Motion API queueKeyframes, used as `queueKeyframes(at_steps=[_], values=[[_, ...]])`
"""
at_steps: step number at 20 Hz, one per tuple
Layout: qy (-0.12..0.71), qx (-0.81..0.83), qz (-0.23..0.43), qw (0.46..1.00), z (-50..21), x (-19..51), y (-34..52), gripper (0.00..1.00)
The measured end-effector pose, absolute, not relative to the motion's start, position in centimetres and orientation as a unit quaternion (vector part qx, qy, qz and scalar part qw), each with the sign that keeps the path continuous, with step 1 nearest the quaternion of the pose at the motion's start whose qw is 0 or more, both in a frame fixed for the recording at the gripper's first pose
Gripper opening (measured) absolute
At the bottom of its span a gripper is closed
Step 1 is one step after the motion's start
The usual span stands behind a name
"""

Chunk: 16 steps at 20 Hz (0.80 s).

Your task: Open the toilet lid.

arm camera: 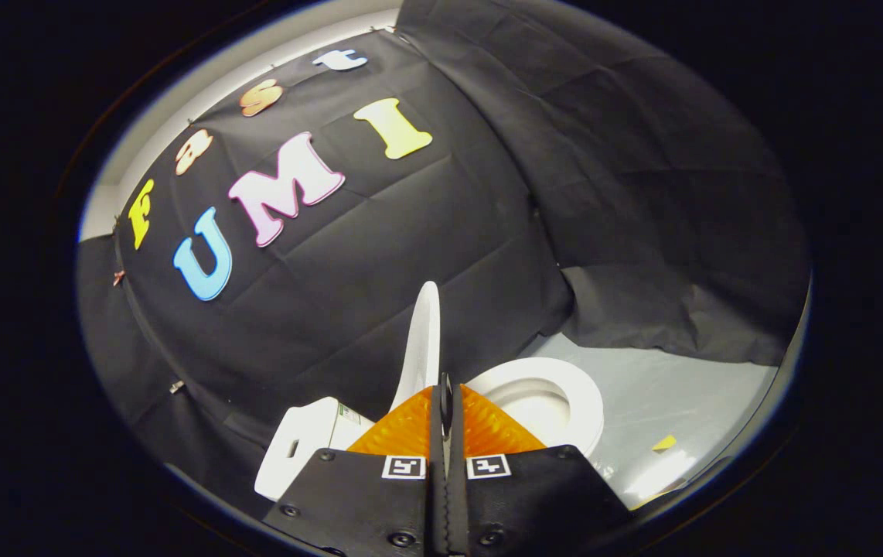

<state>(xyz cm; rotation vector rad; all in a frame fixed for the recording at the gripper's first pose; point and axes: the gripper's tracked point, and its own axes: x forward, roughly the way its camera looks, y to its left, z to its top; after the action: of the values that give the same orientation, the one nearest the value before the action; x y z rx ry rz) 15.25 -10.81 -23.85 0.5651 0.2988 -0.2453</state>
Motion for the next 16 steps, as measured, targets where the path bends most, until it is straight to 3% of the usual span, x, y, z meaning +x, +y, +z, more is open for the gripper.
queueKeyframes(at_steps=[16], values=[[0.088,0.15,-0.031,0.984,-15.9,15.8,5.3,0.05]])
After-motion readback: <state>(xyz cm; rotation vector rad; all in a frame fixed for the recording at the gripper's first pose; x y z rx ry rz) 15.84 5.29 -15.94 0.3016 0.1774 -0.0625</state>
